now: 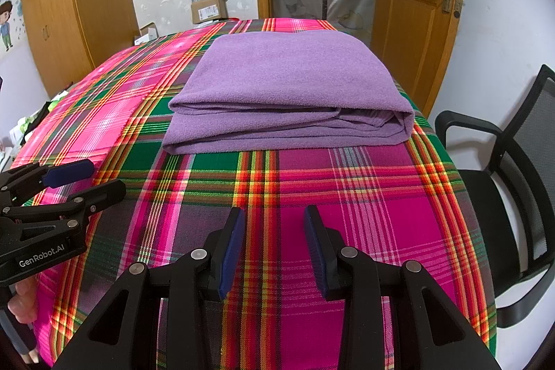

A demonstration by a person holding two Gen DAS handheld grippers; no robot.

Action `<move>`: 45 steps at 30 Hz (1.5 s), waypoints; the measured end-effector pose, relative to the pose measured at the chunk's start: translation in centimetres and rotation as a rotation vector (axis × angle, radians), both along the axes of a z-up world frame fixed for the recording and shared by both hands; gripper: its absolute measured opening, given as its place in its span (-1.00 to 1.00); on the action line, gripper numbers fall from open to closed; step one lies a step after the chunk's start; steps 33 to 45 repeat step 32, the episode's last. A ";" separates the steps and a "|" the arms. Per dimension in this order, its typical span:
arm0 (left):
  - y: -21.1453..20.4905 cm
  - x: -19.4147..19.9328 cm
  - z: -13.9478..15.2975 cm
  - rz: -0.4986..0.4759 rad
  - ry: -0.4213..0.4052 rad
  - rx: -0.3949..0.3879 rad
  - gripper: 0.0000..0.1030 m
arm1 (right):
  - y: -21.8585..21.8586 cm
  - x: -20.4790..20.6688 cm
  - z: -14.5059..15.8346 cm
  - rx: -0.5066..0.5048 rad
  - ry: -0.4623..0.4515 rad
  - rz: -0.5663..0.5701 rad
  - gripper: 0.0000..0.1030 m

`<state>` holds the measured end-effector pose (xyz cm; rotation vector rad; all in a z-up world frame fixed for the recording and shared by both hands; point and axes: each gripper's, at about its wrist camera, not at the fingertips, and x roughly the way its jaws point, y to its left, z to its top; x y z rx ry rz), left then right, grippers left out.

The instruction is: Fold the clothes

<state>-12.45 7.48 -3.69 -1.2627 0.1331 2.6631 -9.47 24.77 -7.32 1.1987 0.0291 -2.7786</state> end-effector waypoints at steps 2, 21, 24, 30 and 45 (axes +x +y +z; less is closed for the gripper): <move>0.0 0.0 0.0 0.000 0.000 0.001 0.12 | 0.0 0.0 0.0 0.000 0.000 0.000 -0.28; 0.1 0.0 -0.1 0.000 0.000 0.001 0.12 | 0.0 0.0 0.0 0.000 0.000 0.000 -0.28; 0.1 -0.1 -0.1 0.001 0.000 0.003 0.12 | 0.0 0.0 0.0 0.000 0.000 0.000 -0.28; -0.1 0.0 0.0 0.001 -0.001 0.022 0.12 | 0.0 0.0 0.0 0.000 0.000 0.000 -0.28; -0.2 0.0 0.0 0.001 -0.002 0.026 0.12 | 0.0 0.0 0.0 0.000 0.000 0.000 -0.28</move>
